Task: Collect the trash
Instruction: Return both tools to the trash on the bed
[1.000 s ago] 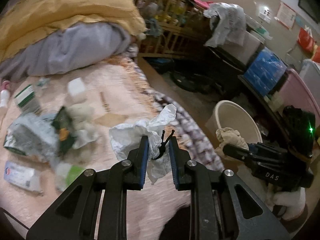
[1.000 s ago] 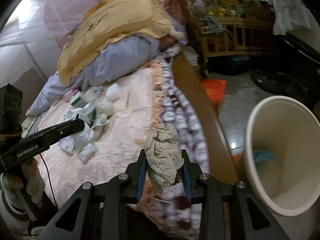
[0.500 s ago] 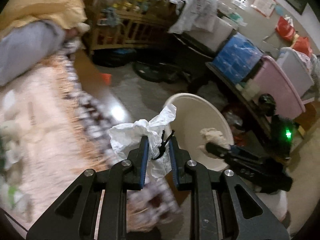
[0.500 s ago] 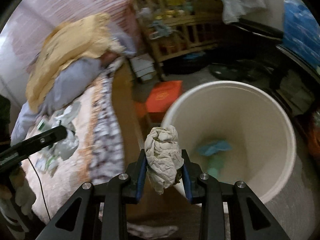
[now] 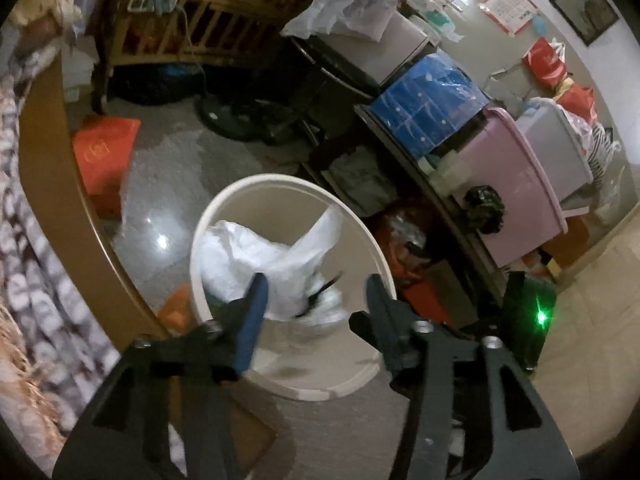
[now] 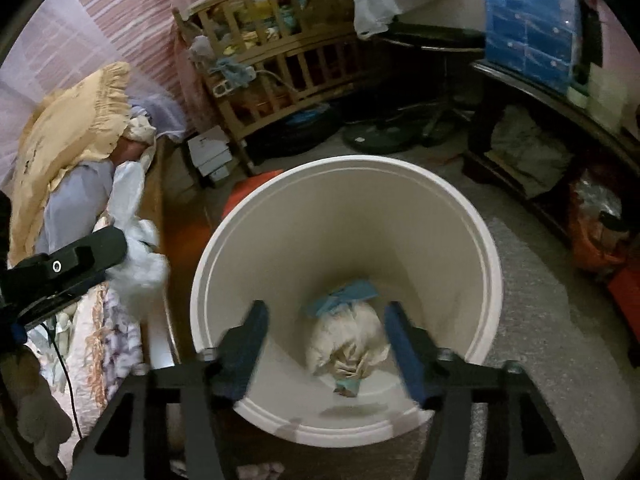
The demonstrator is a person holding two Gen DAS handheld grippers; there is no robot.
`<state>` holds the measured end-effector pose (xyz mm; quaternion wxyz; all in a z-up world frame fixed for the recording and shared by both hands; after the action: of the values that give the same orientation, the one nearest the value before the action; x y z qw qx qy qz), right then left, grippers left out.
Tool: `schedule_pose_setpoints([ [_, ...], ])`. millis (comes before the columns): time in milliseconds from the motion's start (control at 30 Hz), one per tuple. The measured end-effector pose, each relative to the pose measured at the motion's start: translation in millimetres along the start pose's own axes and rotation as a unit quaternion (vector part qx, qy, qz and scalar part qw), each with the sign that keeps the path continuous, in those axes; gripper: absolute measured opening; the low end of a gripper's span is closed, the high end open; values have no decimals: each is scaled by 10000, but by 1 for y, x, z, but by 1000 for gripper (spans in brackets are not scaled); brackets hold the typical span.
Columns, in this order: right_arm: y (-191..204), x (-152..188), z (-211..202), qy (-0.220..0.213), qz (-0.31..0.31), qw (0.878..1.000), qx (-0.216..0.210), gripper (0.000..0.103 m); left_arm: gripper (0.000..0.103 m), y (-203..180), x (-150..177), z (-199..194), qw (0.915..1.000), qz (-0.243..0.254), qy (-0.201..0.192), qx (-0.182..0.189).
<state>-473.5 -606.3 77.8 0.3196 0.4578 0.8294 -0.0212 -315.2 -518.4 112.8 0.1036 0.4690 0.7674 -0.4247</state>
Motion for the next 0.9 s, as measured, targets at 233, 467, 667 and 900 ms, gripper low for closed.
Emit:
schedule_pose_setpoints([
  [233,10,8,-1,28,9,9998,-182,69,51,11,14,-32,9988,152,-61,-460],
  [467,61,16,-2,72,-425,9979,-482,69,51,41,37,-114,9844,317,-577,-1631],
  [667,136,13,-3,27,-1086,9877,-1125,73,51,76,66,-195,9597,178,-888,-2661],
  [900,208,27,7,209,-1817,9715,-1505,78,51,102,99,-291,9314,-503,-1107,-3431],
])
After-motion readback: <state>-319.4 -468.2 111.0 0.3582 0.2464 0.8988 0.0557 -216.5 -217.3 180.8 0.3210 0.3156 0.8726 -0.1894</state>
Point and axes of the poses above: each gripper's, at about its wrist camera, not at the fingertips, and z roughly the way its jaws point, y to its left, x to its underside, the point moved 3 cm from there along z, roughly the way its jaws point, and after that the axes turned 4 degrees about z, right-handed, at the moved point
